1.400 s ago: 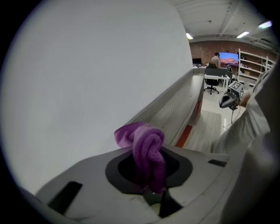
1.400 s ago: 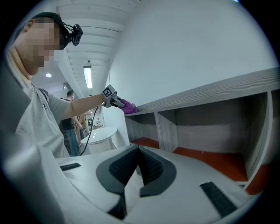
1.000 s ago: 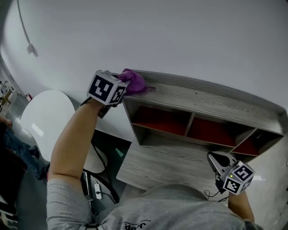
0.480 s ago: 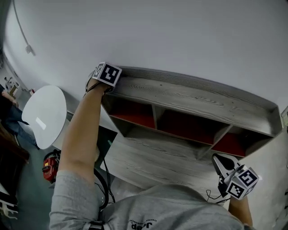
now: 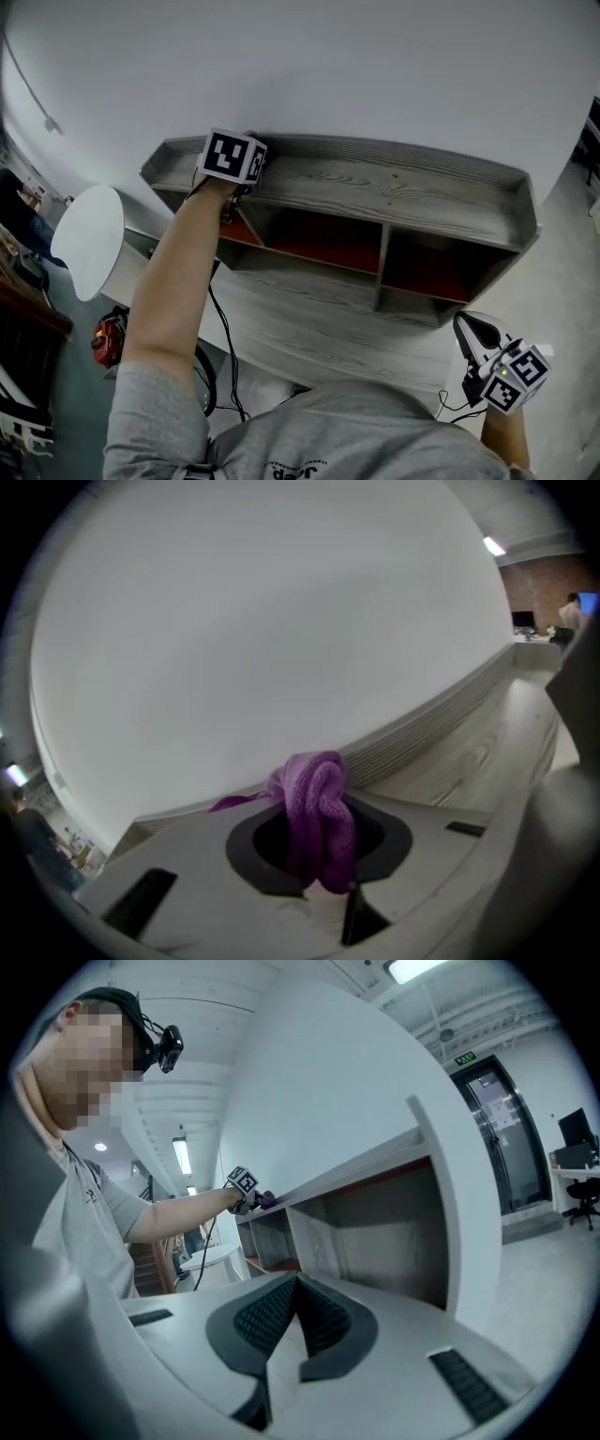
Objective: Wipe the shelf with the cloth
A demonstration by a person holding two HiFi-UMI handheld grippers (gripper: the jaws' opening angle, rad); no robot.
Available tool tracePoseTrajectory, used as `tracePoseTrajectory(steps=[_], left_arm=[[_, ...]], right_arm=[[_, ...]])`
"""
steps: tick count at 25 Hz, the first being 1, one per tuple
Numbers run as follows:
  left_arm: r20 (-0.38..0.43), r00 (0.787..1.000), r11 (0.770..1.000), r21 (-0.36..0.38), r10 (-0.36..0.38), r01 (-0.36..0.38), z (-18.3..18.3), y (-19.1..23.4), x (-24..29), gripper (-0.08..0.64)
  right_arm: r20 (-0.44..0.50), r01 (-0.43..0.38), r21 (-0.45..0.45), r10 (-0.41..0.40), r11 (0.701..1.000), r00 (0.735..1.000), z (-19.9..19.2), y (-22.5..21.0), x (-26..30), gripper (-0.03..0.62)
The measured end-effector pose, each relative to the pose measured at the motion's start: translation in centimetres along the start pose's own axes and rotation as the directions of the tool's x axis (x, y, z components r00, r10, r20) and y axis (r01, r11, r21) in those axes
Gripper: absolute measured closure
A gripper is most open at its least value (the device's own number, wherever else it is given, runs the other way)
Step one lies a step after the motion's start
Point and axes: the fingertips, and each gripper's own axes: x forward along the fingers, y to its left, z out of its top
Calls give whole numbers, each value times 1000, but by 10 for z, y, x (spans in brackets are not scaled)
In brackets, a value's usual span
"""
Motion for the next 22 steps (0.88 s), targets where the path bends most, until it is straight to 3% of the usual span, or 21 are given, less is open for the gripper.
tracePoseTrajectory(steps=[6,11,17,20,22], left_arm=[[115,973,976,118,-198,185,88,-201,-27,469],[144,916,918,201,-373,342,142,-332,-40,469],[176,781,794,248,-600,555,192,-448,-57,468],[206,712,739,267,-671,619,202,-466,-66,468],[242,649,692,293,-722,660,198,-465,-75,466]], right_arm=[[19,6,6,-6,1000,1000,-8,-33,-68,572],[30,63,39,-64,997,997,-18,-56,-112,572],[41,140,71,-143,988,989,-27,-70,-138,572],[38,157,80,-160,984,986,-27,-66,-136,572],[28,170,75,-173,983,985,-25,-56,-124,572]])
